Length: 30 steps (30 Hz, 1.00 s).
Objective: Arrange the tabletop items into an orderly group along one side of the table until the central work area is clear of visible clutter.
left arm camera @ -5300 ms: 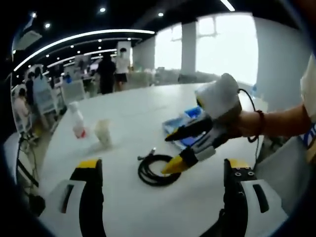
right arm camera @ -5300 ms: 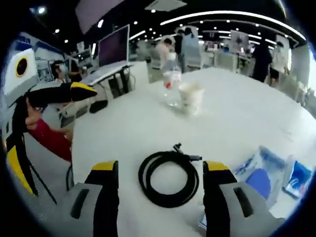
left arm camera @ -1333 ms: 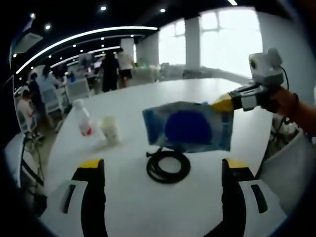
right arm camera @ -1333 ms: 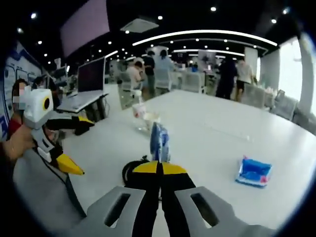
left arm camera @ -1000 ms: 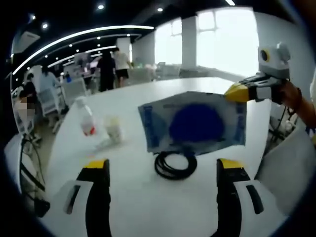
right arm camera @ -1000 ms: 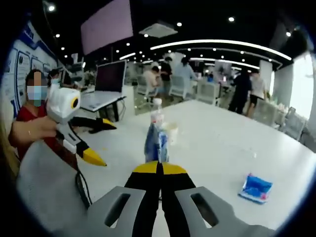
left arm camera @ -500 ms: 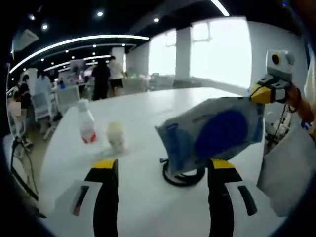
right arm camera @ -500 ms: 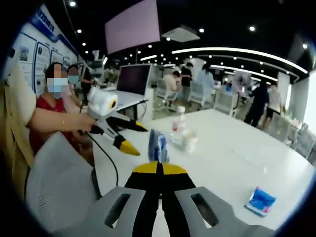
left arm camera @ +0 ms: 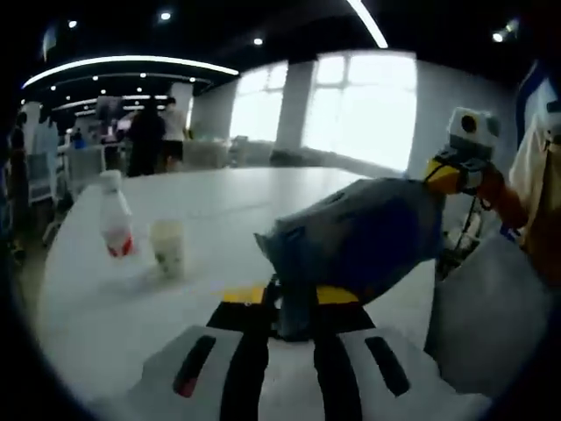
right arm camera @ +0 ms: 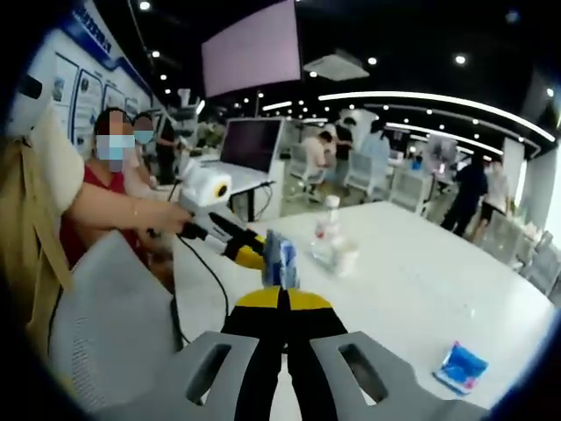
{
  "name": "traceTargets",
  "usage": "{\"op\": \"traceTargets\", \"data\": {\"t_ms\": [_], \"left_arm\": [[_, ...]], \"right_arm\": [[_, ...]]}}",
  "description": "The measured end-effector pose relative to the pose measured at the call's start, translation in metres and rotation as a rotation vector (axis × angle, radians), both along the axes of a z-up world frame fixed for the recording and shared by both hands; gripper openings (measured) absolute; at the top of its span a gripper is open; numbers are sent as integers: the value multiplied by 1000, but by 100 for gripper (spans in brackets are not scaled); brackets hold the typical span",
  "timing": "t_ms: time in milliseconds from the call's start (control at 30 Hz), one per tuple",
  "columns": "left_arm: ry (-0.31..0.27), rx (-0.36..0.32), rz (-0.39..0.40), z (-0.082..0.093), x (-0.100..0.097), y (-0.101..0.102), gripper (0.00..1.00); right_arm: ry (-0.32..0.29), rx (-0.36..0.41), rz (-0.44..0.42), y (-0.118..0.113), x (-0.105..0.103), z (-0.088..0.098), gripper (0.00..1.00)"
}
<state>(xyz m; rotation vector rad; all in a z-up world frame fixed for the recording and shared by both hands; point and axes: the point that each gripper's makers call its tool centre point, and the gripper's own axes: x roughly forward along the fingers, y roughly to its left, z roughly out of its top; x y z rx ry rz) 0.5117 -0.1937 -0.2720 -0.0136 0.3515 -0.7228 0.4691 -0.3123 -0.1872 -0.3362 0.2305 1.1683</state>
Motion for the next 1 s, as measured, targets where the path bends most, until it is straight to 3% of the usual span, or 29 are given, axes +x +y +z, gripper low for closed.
{"op": "traceTargets", "data": {"t_ms": [67,200,500,567,633,800,1000], "left_arm": [[-15,49,10,-4,2,0,5],[14,71,27,-9,5,-4,1],[125,103,49,-24,-2,-3,0],[144,102,54,-27,-4,-1,0],[215,89,87,-34,-6,1,0],[235,147,94,-45,-6,3,0],[322,148,125,-57,-8,7,0]], "right_arm": [[-2,-7,-7,-1,2,-2,0],[4,-18,-33,-2,8,-8,0],[36,-47,-64,-8,25,-21,0],[18,-68,-66,-8,29,-25,0],[20,-86,-63,-6,34,-30,0],[30,-100,-62,-3,51,-43,0],[92,-132,-83,-3,73,-67,0]]}}
